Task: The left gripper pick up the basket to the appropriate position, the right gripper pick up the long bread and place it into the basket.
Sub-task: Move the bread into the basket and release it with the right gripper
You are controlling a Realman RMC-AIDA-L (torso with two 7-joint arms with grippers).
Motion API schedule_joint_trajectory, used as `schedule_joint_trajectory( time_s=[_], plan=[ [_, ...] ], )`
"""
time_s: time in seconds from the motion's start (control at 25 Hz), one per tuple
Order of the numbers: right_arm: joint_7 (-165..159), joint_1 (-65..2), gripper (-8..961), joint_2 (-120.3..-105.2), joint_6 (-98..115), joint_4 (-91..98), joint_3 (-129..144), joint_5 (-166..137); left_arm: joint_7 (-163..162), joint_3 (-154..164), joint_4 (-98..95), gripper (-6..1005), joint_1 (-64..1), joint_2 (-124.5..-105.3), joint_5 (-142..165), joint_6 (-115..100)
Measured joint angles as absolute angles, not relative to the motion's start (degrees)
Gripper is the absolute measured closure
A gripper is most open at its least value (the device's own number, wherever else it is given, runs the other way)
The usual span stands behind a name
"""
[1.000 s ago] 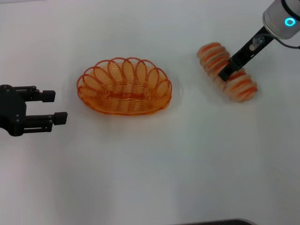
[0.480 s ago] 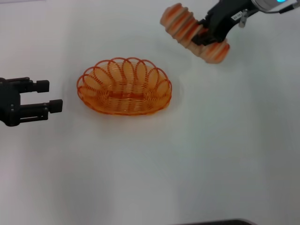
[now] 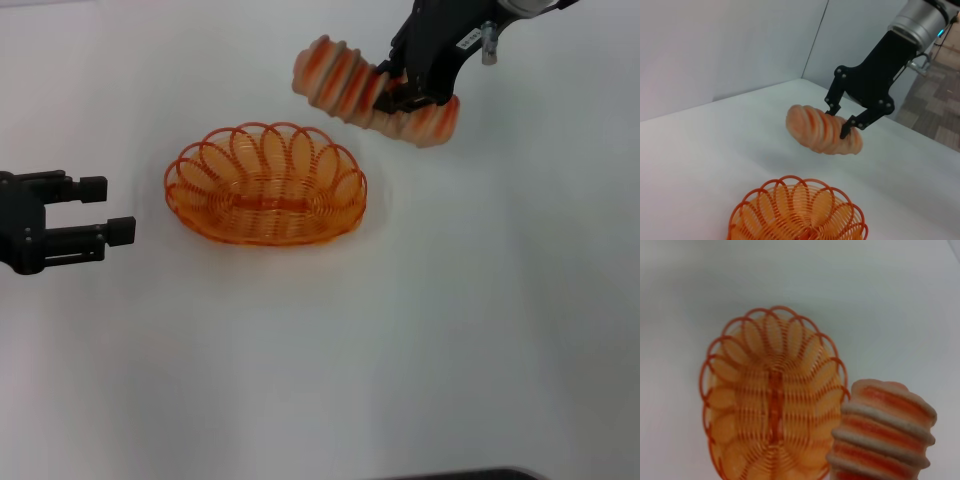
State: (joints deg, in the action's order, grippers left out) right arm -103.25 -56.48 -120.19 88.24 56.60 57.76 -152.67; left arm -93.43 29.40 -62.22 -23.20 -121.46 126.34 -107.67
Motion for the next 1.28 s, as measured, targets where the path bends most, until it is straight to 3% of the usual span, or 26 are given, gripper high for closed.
schedule_joint_trajectory(
  time_s=[0.4, 1.28],
  plan=[
    [-101.11, -59.21, 662, -120.67, 91.71, 56.87, 60.75, -148.01, -93.68, 29.75, -62.22, 295, -23.58, -121.62, 126.44, -107.57],
    [-102.21, -58.49, 564, -120.58, 87.90, 55.49, 70.51, -140.36, -94.13, 29.94, -62.67, 296, -23.73, -121.47, 126.91, -108.15]
  ],
)
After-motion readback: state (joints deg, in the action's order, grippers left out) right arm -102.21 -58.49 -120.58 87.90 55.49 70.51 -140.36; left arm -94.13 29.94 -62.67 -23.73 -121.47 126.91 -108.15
